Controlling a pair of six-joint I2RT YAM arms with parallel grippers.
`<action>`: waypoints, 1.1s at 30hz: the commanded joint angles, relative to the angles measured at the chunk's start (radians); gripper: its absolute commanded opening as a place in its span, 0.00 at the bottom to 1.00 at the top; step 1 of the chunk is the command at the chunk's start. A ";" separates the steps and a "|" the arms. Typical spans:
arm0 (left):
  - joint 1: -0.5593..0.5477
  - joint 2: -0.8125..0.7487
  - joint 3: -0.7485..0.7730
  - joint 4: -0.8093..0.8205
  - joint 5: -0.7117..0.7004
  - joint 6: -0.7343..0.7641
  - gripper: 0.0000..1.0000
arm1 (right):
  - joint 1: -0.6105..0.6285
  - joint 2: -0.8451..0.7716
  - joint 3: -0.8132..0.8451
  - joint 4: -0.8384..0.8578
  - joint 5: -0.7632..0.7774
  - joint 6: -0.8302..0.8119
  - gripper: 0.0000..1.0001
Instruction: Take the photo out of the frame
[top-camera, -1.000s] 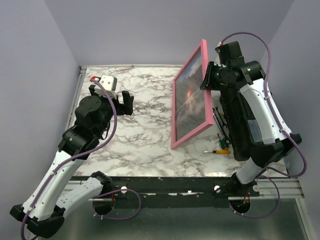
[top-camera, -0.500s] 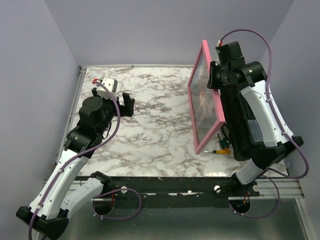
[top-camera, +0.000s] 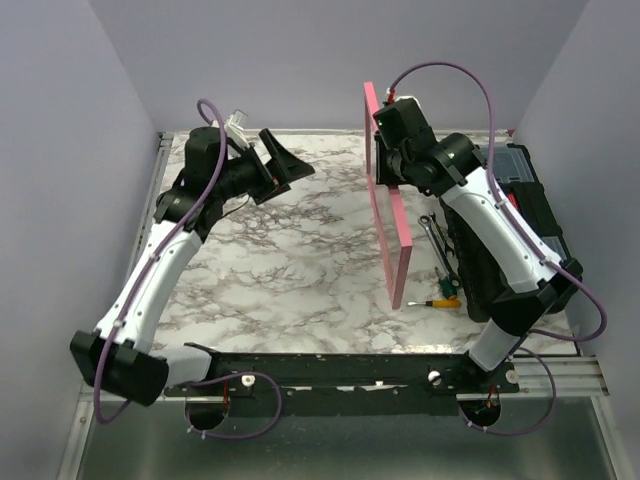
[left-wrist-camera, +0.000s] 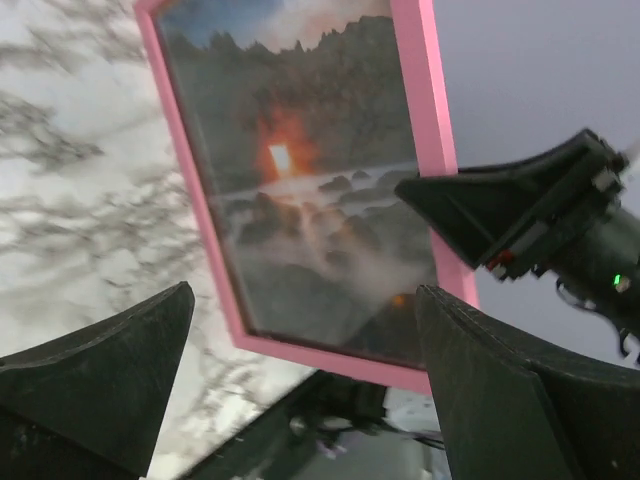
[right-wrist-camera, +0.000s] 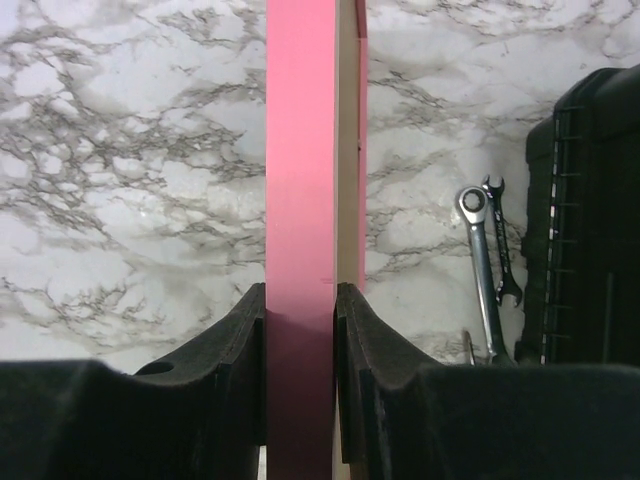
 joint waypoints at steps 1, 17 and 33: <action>0.024 0.140 0.028 0.084 0.257 -0.334 0.92 | 0.049 0.016 -0.075 0.080 -0.074 0.100 0.01; -0.048 0.423 0.285 0.067 0.130 -0.450 0.97 | 0.182 0.073 -0.115 0.145 0.001 0.167 0.01; -0.088 0.468 0.375 -0.143 -0.023 -0.287 0.71 | 0.251 0.112 -0.098 0.143 0.041 0.182 0.01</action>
